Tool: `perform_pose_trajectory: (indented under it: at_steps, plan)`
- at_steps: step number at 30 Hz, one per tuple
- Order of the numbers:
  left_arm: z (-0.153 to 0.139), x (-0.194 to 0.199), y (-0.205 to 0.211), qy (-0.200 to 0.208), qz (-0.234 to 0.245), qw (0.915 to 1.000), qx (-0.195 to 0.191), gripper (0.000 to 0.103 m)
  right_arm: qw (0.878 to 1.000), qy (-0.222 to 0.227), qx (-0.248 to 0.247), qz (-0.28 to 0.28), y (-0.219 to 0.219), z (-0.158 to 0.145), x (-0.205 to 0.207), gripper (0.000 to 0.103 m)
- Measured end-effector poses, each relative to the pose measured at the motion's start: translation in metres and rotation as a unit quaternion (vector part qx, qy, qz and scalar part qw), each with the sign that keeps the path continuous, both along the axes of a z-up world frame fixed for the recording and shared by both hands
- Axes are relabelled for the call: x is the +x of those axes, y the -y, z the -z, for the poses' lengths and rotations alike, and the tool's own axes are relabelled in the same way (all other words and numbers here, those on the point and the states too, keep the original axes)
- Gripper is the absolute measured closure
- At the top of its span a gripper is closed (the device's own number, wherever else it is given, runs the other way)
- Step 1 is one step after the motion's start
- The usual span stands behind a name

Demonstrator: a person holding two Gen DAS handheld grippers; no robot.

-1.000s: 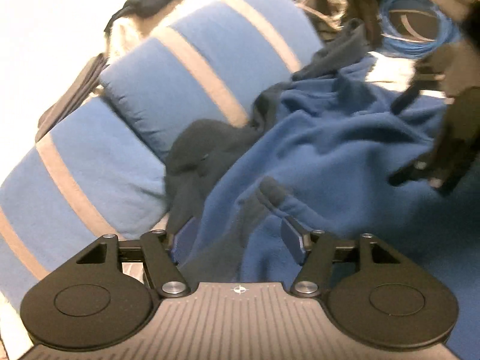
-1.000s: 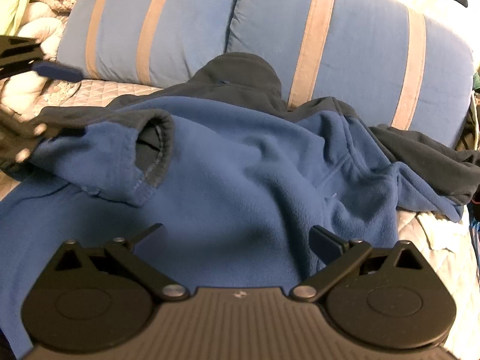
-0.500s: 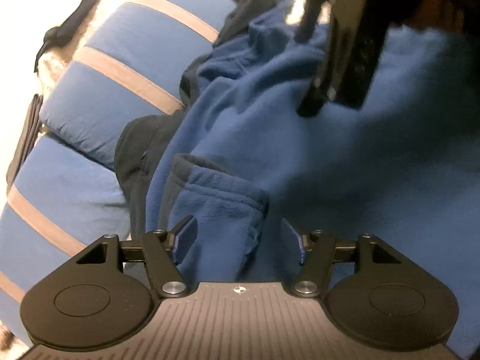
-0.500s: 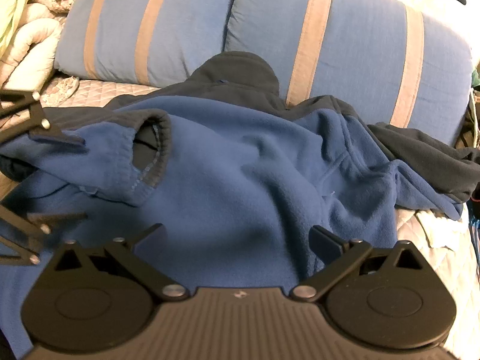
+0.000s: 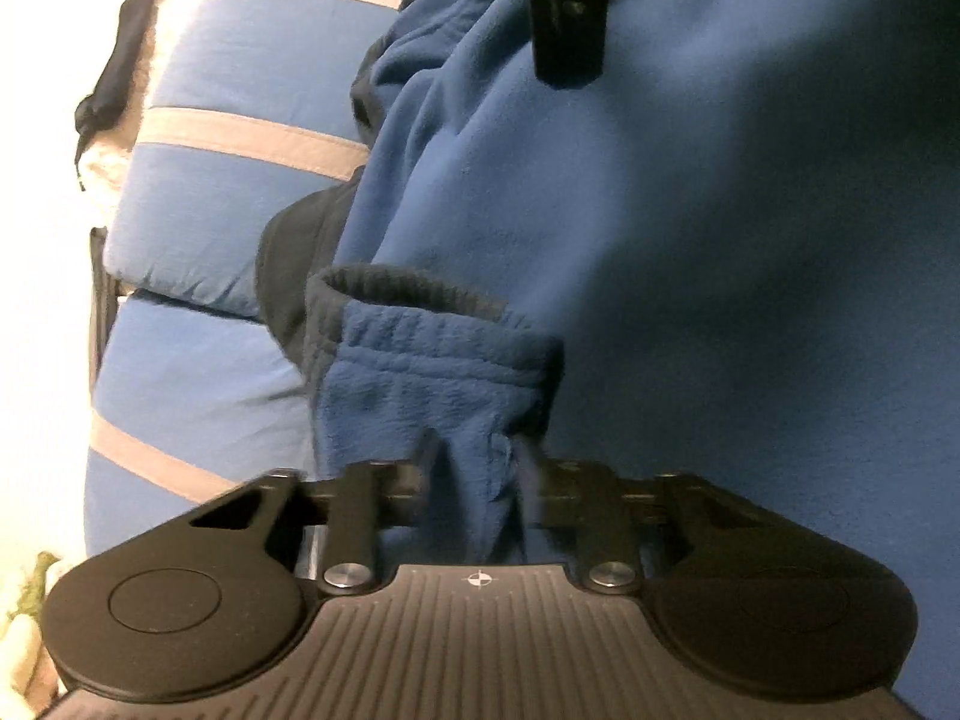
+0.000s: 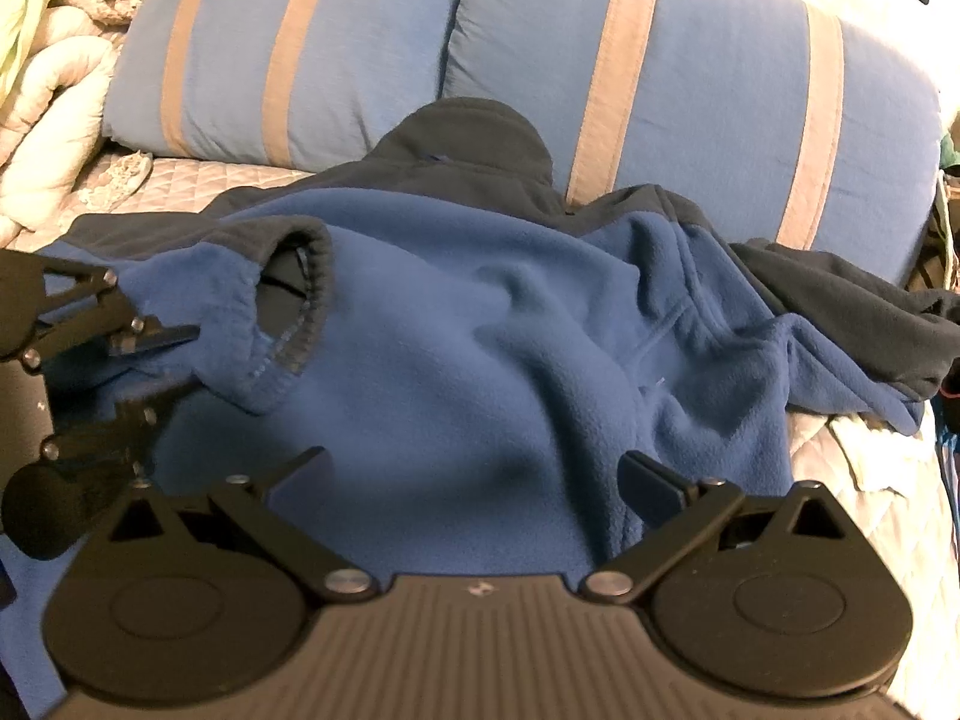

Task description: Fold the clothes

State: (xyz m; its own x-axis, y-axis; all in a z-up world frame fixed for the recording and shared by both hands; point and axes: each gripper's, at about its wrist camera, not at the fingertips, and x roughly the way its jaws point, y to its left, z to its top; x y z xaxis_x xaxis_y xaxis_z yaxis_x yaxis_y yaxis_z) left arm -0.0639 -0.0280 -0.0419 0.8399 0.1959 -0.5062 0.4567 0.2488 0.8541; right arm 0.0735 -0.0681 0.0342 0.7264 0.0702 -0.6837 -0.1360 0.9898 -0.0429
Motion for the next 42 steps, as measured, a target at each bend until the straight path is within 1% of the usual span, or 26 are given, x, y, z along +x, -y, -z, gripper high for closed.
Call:
perform_pose_trajectory:
  at_steps: [1,2,6,7,9,11,12,14,16,17,19,20,21,25,28,31,35,37,38,39,41,42]
  plan:
    - [-0.002,0.000,0.000,0.004,-0.002,1.0000,-0.003,0.091,1.000,0.000,0.000,0.000,0.000,0.000,0.000,0.001]
    - [-0.009,0.000,0.000,0.010,-0.005,0.9998,-0.013,0.093,1.000,0.001,0.000,-0.001,0.000,0.000,-0.001,0.001]
    - [-0.039,0.000,-0.001,0.038,-0.018,0.9973,-0.060,0.095,1.000,0.000,0.000,-0.001,0.000,0.000,-0.001,0.001]
    - [-0.055,0.002,-0.004,0.049,-0.030,0.9946,-0.086,0.095,1.000,-0.001,0.001,-0.001,0.001,-0.001,-0.001,0.001]
    - [-0.086,0.006,-0.010,0.070,-0.056,0.9864,-0.138,0.095,1.000,0.000,0.002,-0.002,0.000,-0.002,-0.001,0.001]
    - [-0.117,0.010,-0.017,0.090,-0.081,0.9745,-0.189,0.095,1.000,0.000,0.003,-0.004,0.000,-0.003,-0.002,0.001]
    - [-0.133,0.012,-0.020,0.100,-0.092,0.9664,-0.218,0.095,1.000,0.001,0.004,-0.006,-0.001,-0.003,-0.002,0.001]
    - [-0.165,0.018,-0.027,0.118,-0.114,0.9471,-0.276,0.095,1.000,0.003,0.007,-0.013,-0.002,-0.003,-0.003,0.001]
    - [-0.196,0.023,-0.034,0.135,-0.136,0.9236,-0.332,0.095,1.000,0.004,0.010,-0.019,-0.003,-0.003,-0.003,0.001]
    - [-0.209,0.027,-0.036,0.139,-0.139,0.9136,-0.356,0.095,1.000,0.004,0.011,-0.023,-0.004,-0.003,-0.004,0.001]
    - [-0.231,0.033,-0.035,0.143,-0.142,0.8959,-0.396,0.096,0.999,0.006,0.010,-0.029,-0.006,-0.003,-0.004,0.001]
    - [-0.239,0.036,-0.034,0.147,-0.142,0.8885,-0.411,0.096,0.999,0.008,0.009,-0.032,-0.007,-0.003,-0.004,0.001]
    - [-0.248,0.040,-0.031,0.151,-0.138,0.8832,-0.422,0.096,0.999,0.009,0.005,-0.033,-0.008,-0.003,-0.004,0.001]
    - [-0.274,0.049,-0.005,0.164,-0.109,0.8686,-0.455,0.096,0.999,0.008,0.000,-0.033,-0.008,-0.003,-0.004,0.001]
    - [-0.278,0.058,0.027,0.165,-0.085,0.8673,-0.462,0.095,0.999,0.005,0.003,-0.033,-0.008,-0.003,-0.005,0.001]
    - [-0.264,0.072,0.059,0.147,-0.071,0.8680,-0.469,0.096,0.999,0.005,0.002,-0.035,-0.008,-0.003,-0.006,0.001]
    - [-0.227,0.093,0.095,0.121,-0.072,0.8741,-0.465,0.096,1.000,0.006,0.005,-0.029,-0.005,-0.004,-0.009,0.001]
    - [-0.203,0.100,0.108,0.107,-0.080,0.8753,-0.465,0.096,1.000,0.002,0.011,-0.015,0.001,-0.005,-0.009,0.001]
    - [-0.193,0.104,0.114,0.096,-0.087,0.8756,-0.465,0.096,1.000,-0.002,0.016,-0.001,0.007,-0.005,-0.009,0.001]
    - [-0.182,0.106,0.119,0.077,-0.093,0.8778,-0.464,0.096,1.000,-0.005,0.023,0.014,0.013,-0.005,-0.008,0.001]
    - [-0.159,0.111,0.127,0.029,-0.098,0.8835,-0.457,0.095,0.998,-0.017,0.037,0.050,0.027,-0.005,-0.006,0.001]
    - [-0.150,0.111,0.127,0.014,-0.097,0.8862,-0.453,0.095,0.997,-0.021,0.043,0.066,0.035,-0.005,-0.006,0.001]
